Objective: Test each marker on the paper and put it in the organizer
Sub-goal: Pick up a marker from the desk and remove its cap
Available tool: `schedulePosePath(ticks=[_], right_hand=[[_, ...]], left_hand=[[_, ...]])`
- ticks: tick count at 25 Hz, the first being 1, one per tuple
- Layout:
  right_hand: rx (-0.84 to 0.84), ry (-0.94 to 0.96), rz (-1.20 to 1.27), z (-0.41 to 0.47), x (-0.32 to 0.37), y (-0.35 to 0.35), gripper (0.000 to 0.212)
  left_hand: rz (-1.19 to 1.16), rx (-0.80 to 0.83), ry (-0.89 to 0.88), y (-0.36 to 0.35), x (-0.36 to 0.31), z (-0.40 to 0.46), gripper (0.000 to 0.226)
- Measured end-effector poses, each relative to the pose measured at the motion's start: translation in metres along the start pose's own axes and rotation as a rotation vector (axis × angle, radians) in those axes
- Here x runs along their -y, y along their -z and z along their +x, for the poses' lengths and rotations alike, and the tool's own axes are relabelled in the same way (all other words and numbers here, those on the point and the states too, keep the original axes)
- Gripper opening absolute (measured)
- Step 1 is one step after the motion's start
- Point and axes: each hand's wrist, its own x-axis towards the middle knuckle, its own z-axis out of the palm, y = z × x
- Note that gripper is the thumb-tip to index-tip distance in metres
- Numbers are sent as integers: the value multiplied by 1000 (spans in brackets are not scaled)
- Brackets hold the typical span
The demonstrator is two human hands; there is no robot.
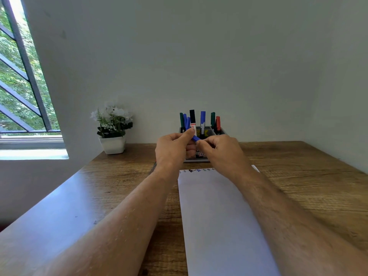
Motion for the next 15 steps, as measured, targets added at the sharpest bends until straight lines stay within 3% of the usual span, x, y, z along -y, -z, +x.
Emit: schedulePosePath(ticks=[11,15], right_hand=[[8,8,-147,-1,8,8,43],[36,23,-123,-5,4,10,32]], left_hand=[[-117,-2,56,5,-7,4,20],[-116,-1,33,7,-7,4,16]])
